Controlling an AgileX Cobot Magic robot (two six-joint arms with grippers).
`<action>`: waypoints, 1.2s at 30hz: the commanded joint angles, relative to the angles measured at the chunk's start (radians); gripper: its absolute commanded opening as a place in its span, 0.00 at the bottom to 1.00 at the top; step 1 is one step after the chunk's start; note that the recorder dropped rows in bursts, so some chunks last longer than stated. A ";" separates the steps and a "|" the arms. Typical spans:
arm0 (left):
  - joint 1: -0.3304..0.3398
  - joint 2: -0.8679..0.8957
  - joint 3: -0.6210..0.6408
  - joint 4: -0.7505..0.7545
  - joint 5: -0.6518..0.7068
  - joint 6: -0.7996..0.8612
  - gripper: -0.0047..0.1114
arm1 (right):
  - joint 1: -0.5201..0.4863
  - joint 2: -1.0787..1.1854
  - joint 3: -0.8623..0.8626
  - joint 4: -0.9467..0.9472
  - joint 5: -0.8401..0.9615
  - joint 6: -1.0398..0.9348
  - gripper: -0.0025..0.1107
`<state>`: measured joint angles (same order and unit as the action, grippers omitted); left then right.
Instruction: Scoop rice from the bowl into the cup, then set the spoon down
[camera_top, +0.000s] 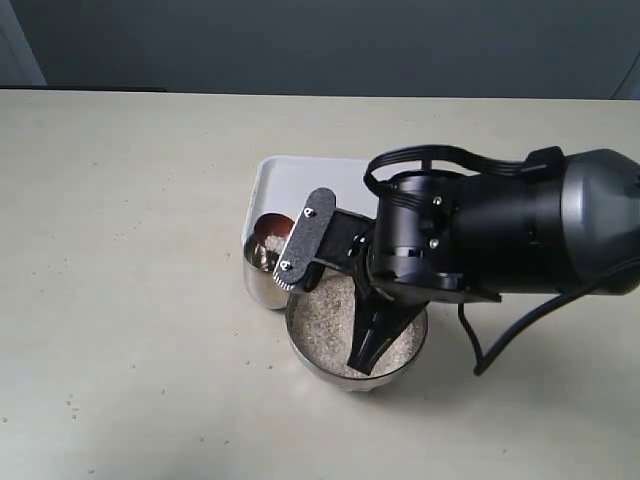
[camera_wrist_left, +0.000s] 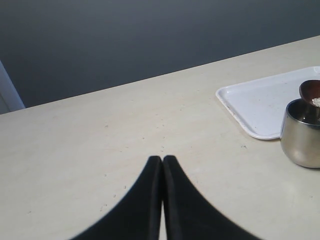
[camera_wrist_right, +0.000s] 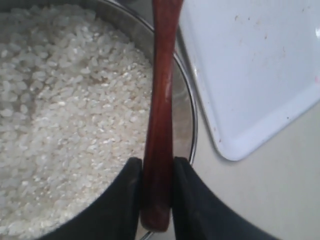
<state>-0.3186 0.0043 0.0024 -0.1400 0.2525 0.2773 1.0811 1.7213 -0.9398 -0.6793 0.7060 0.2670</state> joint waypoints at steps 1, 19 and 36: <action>-0.002 -0.004 -0.002 -0.001 -0.014 -0.005 0.04 | -0.005 -0.001 -0.005 -0.055 -0.003 -0.002 0.02; -0.002 -0.004 -0.002 -0.001 -0.014 -0.005 0.04 | -0.004 -0.001 -0.004 -0.204 0.024 -0.002 0.02; -0.002 -0.004 -0.002 -0.001 -0.014 -0.005 0.04 | 0.026 -0.001 -0.004 -0.312 0.024 -0.002 0.02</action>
<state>-0.3186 0.0043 0.0024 -0.1400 0.2525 0.2773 1.1029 1.7213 -0.9398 -0.9677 0.7312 0.2670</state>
